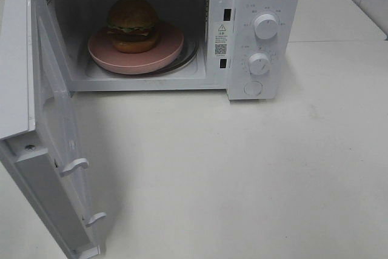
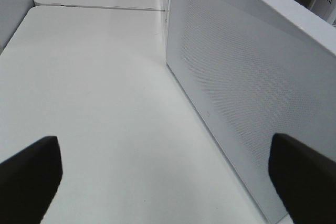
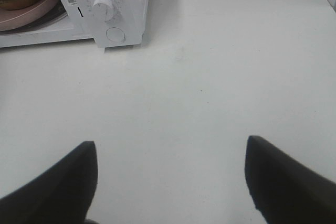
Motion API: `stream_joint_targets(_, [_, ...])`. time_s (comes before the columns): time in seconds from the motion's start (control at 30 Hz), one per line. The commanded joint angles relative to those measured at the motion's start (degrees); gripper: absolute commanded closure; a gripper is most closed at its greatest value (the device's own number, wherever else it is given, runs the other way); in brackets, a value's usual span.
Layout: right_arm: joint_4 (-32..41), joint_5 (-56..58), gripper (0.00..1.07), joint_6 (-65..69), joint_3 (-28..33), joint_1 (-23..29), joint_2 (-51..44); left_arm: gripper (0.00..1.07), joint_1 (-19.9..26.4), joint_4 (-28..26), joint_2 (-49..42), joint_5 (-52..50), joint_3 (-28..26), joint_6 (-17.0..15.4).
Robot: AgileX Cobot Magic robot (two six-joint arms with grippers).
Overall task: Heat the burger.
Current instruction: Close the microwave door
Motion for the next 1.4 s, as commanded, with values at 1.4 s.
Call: stream_joint_targets(1.4, [0.3,-0.1,0.32,-0.6,0.0,-0.3,-1.5,0.06,-0.1,0.1,-1.1,-0.5,0.2,0.1])
